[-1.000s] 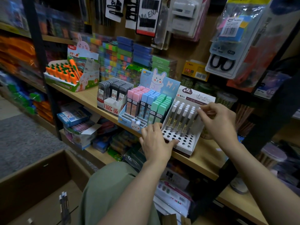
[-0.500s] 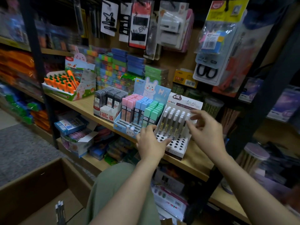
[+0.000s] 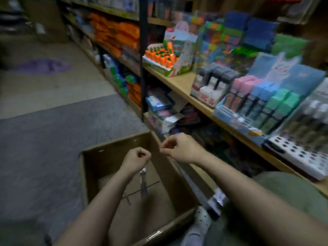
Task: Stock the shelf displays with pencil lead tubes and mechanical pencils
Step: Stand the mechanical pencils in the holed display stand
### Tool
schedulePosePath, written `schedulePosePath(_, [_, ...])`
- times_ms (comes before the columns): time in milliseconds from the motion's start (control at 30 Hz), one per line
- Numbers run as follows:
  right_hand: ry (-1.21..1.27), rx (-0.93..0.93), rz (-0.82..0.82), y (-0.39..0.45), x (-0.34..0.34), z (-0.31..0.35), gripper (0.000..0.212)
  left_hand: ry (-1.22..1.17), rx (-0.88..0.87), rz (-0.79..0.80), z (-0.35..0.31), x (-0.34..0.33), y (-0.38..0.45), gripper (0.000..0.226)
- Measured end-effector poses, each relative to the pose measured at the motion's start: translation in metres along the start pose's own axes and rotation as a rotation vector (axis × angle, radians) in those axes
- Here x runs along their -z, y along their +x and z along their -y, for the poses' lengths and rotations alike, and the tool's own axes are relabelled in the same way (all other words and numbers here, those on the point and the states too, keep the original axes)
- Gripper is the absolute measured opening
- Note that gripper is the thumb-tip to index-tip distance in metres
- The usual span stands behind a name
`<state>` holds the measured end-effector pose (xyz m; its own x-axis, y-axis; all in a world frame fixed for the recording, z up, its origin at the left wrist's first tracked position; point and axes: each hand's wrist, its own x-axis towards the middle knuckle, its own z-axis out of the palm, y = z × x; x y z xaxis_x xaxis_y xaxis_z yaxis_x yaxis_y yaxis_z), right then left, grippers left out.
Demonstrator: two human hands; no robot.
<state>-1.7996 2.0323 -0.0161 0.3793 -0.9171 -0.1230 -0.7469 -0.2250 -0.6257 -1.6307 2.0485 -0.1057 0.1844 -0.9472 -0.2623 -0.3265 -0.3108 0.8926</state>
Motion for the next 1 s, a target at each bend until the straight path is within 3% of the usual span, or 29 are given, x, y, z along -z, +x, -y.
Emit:
schedulePosePath(200, [0.103,-0.291,0.143,0.067,-0.128,-0.038,0.009,-0.142,0.318,-0.216,0.111,0.005,0.032,0.026])
schedulePosePath(300, [0.128,-0.448,0.174,0.088,-0.171,-0.071,0.023,-0.167,0.482,-0.258,0.153,-0.003,0.048,0.018])
schedulePosePath(367, [0.133,-0.53,0.189,0.101,-0.196,-0.093,0.024,-0.138,0.561,-0.267,0.178,-0.011,0.062,0.007])
schedulePosePath(500, [0.085,-0.598,0.242,0.124,-0.238,-0.125,0.026,0.043,0.666,-0.242,0.214,-0.02,0.084,0.028])
schedulePosePath(600, [0.049,-0.585,0.232,0.137,-0.259,-0.137,0.046,0.157,0.621,-0.218,0.227,-0.028,0.097,0.052])
schedulePosePath(700, [0.059,-0.555,0.186,0.146,-0.276,-0.141,0.057,0.215,0.513,-0.223,0.224,-0.041,0.109,0.053])
schedulePosePath(1000, [0.197,-0.582,0.054,0.15,-0.294,-0.145,0.023,0.246,0.369,-0.243,0.216,-0.078,0.121,0.03])
